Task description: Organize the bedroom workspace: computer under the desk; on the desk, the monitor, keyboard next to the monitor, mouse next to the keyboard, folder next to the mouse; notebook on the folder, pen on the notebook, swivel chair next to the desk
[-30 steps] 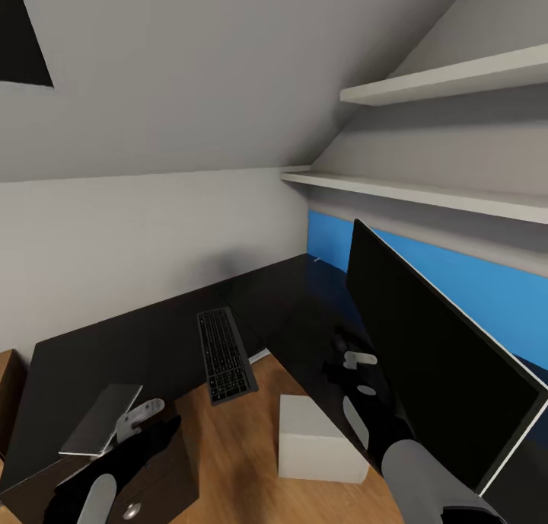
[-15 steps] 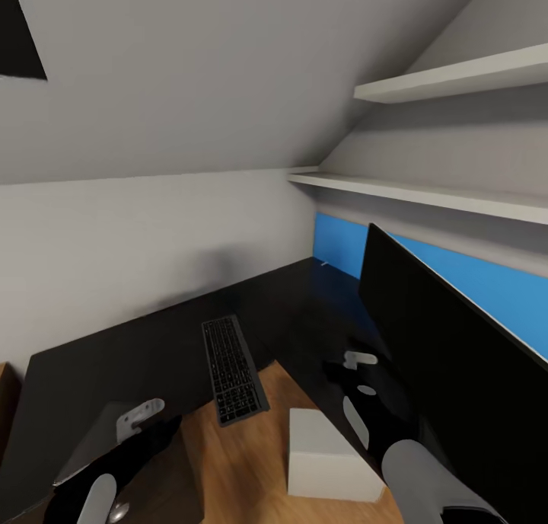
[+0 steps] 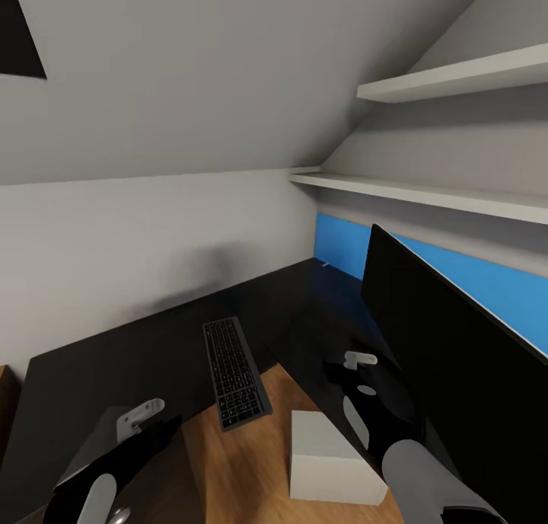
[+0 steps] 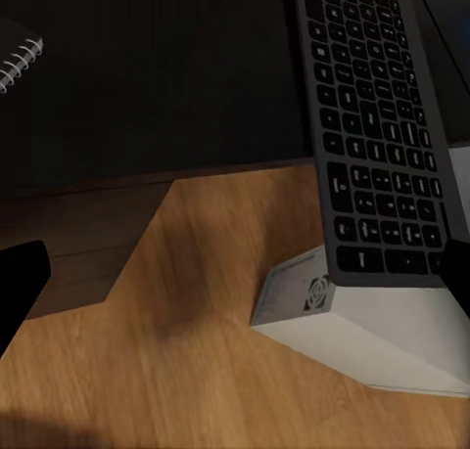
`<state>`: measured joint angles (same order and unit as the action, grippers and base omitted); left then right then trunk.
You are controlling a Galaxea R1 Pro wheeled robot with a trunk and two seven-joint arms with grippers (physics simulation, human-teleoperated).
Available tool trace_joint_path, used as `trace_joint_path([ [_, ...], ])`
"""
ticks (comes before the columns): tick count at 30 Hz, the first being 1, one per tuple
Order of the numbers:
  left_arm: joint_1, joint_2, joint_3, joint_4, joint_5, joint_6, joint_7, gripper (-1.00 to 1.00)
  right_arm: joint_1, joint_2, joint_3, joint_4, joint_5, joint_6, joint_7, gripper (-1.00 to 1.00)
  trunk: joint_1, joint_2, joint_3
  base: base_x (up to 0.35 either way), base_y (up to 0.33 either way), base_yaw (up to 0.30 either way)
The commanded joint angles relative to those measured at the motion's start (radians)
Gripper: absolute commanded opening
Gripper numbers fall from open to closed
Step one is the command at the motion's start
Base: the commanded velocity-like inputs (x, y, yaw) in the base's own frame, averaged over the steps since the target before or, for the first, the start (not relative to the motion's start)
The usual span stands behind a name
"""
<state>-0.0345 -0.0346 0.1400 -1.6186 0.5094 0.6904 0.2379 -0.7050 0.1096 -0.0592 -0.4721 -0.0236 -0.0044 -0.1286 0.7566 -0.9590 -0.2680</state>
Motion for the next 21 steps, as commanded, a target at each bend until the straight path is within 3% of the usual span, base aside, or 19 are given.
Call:
trace_joint_path([
  [1, -0.001, -0.001, 0.001, -0.001, 0.011, 0.004, 0.008, 1.00, -0.001, 0.001, -0.004, 0.000, -0.003, -0.001, 0.000, 1.00, 0.000, -0.001, -0.001, 0.010, 0.002, 0.000],
  [7, -0.001, -0.001, 0.001, -0.001, 0.011, 0.003, 0.008, 1.00, -0.001, 0.000, -0.004, 0.010, -0.003, -0.019, 0.000, 1.00, 0.000, -0.001, -0.001, 0.157, 0.001, 0.000],
  [11, -0.001, -0.001, 0.001, -0.001, 0.011, 0.004, 0.008, 1.00, -0.001, -0.001, -0.004, 0.044, -0.003, -0.069, 0.000, 1.00, 0.000, -0.001, -0.001, 0.152, 0.000, 0.000],
  [21, -0.001, -0.001, 0.001, -0.001, 0.011, 0.005, 0.008, 1.00, -0.001, -0.001, -0.006, 0.078, -0.003, -0.099, -0.004, 1.00, 0.000, -0.001, -0.001, 0.024, 0.000, 0.000],
])
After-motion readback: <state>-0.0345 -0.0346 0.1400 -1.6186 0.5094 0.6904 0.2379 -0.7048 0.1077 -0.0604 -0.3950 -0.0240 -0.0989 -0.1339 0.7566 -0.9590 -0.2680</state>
